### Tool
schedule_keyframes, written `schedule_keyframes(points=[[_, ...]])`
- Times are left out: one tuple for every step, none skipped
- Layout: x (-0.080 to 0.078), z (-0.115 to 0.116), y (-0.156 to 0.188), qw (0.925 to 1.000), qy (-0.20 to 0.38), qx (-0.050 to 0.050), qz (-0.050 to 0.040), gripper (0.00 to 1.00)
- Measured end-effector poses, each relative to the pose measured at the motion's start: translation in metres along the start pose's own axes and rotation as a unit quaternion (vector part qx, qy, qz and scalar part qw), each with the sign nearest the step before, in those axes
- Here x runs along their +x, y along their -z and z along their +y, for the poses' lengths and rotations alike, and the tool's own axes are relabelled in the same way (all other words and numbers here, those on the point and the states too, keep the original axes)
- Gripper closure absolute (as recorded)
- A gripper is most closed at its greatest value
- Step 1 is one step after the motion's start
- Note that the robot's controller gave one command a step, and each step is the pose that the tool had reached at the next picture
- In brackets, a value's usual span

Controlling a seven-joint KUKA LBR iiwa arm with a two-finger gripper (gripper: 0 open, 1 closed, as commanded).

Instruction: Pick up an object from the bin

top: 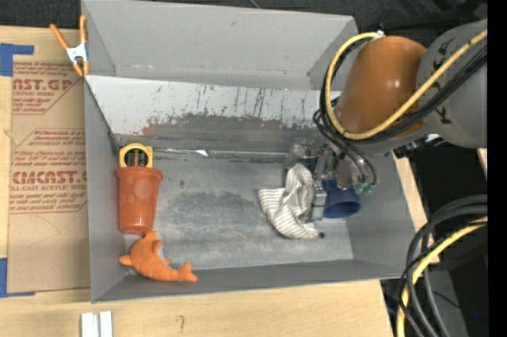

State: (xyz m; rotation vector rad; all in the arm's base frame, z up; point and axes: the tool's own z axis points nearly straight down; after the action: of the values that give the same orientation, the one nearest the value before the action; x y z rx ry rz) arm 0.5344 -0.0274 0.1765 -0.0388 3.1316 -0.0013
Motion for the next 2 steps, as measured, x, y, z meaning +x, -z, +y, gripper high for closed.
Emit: schedule_keyframes(points=[[0.001, 0.001, -0.015, 1.0, 0.004, 0.0, 0.0015, 0.0], [0.008, -0.004, -0.034, 0.9999, 0.014, -0.001, 0.0077, 0.0]])
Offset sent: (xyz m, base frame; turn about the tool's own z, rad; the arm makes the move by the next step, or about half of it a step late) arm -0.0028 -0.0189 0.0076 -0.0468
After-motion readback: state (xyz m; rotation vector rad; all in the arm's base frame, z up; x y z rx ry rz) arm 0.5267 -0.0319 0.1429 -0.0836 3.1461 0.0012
